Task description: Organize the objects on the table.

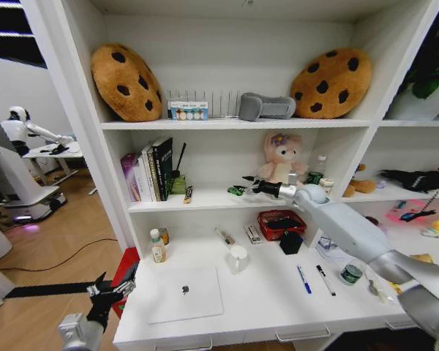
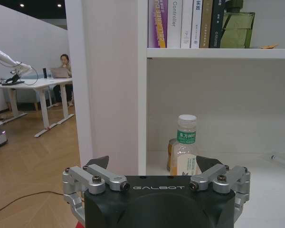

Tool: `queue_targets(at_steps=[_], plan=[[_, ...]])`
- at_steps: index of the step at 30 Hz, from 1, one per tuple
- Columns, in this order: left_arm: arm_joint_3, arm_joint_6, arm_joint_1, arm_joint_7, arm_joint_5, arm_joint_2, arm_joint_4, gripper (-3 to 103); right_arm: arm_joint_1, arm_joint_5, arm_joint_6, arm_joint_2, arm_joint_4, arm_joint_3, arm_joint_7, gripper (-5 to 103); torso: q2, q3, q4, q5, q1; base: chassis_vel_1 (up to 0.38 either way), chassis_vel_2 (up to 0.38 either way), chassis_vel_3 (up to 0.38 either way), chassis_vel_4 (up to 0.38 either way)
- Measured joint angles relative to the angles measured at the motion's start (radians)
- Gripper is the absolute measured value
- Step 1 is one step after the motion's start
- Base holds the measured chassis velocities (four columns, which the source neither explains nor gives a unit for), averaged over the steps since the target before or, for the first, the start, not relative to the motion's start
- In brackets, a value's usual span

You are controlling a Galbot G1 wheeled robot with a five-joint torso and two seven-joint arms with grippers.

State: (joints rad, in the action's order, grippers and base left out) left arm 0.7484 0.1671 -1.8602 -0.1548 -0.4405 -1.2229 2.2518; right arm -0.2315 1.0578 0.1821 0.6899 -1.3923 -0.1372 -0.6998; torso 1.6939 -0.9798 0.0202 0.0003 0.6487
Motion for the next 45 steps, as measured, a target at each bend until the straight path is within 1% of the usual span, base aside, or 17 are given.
queue_targets(at_steps=[2, 6, 7, 9, 10, 12, 13, 16, 18, 22, 24, 25, 28, 29, 35, 39, 45], plan=[[-0.001, 0.003, 0.009, -0.005, -0.004, 0.015, -0.001, 100, -0.170, 0.030, 0.004, -0.091, -0.157, 0.141, 0.072, 100, 0.000, 0.000, 0.0005, 0.0011, 0.000, 0.000, 0.000, 0.000, 0.000], [0.004, 0.005, 0.016, -0.008, -0.011, 0.023, 0.004, 100, -0.339, 0.051, -0.009, -0.152, -0.312, 0.284, 0.185, 100, 0.000, 0.000, 0.0008, 0.0008, 0.000, 0.000, 0.000, 0.000, 0.000], [0.009, 0.006, 0.016, -0.009, -0.012, 0.023, 0.006, 100, -0.454, 0.051, -0.012, -0.161, -0.397, 0.397, 0.267, 100, 0.000, 0.000, 0.0005, 0.0001, 0.000, 0.000, 0.000, 0.000, 0.000], [0.024, 0.005, 0.005, -0.009, -0.009, 0.012, 0.016, 100, -0.627, 0.042, -0.013, -0.139, -0.494, 0.536, 0.400, 101, 0.000, 0.000, 0.0007, 0.0009, 0.000, 0.000, 0.000, 0.000, 0.000], [0.024, 0.005, 0.005, -0.009, -0.009, 0.012, 0.016, 100, -0.627, 0.042, -0.013, -0.139, -0.494, 0.536, 0.400, 101, 0.000, 0.000, 0.0007, 0.0009, 0.000, 0.000, 0.000, 0.000, 0.000], [0.038, 0.002, -0.012, -0.009, -0.005, -0.006, 0.037, 100, -0.750, 0.035, -0.009, -0.098, -0.593, 0.627, 0.573, 97, 0.000, 0.000, -0.0001, 0.0009, 0.000, 0.000, 0.000, 0.000, 0.000], [0.038, 0.002, -0.012, -0.009, -0.005, -0.006, 0.037, 100, -0.750, 0.035, -0.009, -0.098, -0.593, 0.627, 0.573, 97, 0.000, 0.000, -0.0001, 0.0009, 0.000, 0.000, 0.000, 0.000, 0.000], [0.047, 0.003, -0.014, -0.015, -0.005, -0.008, 0.067, 100, -0.944, 0.013, 0.008, -0.028, -0.750, 0.759, 0.818, 100, 0.000, 0.000, 0.0000, 0.0007, 0.000, 0.000, 0.000, 0.000, 0.000], [0.051, 0.003, -0.016, -0.016, -0.005, -0.008, 0.074, 100, -1.019, -0.011, 0.008, -0.001, -0.784, 0.806, 0.845, 100, 0.000, 0.000, 0.0001, 0.0005, 0.000, 0.000, 0.000, 0.000, 0.000], [0.058, 0.003, -0.025, -0.016, -0.005, -0.013, 0.088, 100, -1.186, -0.061, -0.008, 0.083, -0.839, 0.933, 0.835, 103, 0.000, 0.000, 0.0001, 0.0007, 0.000, 0.000, 0.000, 0.000, 0.000], [0.061, 0.003, -0.036, -0.015, -0.005, -0.025, 0.100, 100, -1.391, -0.116, -0.054, 0.196, -0.888, 1.057, 0.746, 100, 0.000, 0.000, 0.0001, 0.0007, 0.000, 0.000, 0.000, 0.000, 0.000], [0.061, 0.003, -0.036, -0.015, -0.005, -0.025, 0.100, 100, -1.391, -0.116, -0.054, 0.196, -0.888, 1.057, 0.746, 100, 0.000, 0.000, 0.0001, 0.0007, 0.000, 0.000, 0.000, 0.000, 0.000], [0.061, 0.003, -0.047, -0.013, 0.003, -0.025, 0.112, 100, -1.647, -0.299, -0.213, 0.354, -0.909, 1.144, 0.555, 99, 0.000, 0.000, 0.0006, 0.0000, 0.000, 0.000, 0.000, 0.000, 0.000], [0.061, 0.003, -0.047, -0.013, 0.003, -0.025, 0.112, 100, -1.647, -0.299, -0.213, 0.354, -0.909, 1.144, 0.555, 99, 0.000, 0.000, 0.0006, 0.0000, 0.000, 0.000, 0.000, 0.000, 0.000], [0.061, 0.001, -0.059, -0.010, 0.011, -0.027, 0.126, 100, -1.764, -0.459, -0.389, 0.563, -0.825, 1.141, 0.424, 92, 0.000, 0.000, 0.0004, 0.0005, 0.000, 0.000, 0.000, 0.000, 0.000], [0.058, -0.004, -0.065, -0.005, 0.025, -0.035, 0.128, 100, -1.770, -0.506, -0.434, 0.603, -0.771, 1.119, 0.413, 90, 0.000, 0.000, -0.0001, 0.0007, 0.000, 0.000, 0.000, 0.000, 0.000], [0.048, -0.009, -0.070, -0.001, 0.048, -0.052, 0.132, 100, -1.791, -0.580, -0.490, 0.677, -0.744, 1.052, 0.442, 100, 0.000, 0.000, 0.0000, 0.0004, 0.000, 0.000, 0.000, 0.000, 0.000]])
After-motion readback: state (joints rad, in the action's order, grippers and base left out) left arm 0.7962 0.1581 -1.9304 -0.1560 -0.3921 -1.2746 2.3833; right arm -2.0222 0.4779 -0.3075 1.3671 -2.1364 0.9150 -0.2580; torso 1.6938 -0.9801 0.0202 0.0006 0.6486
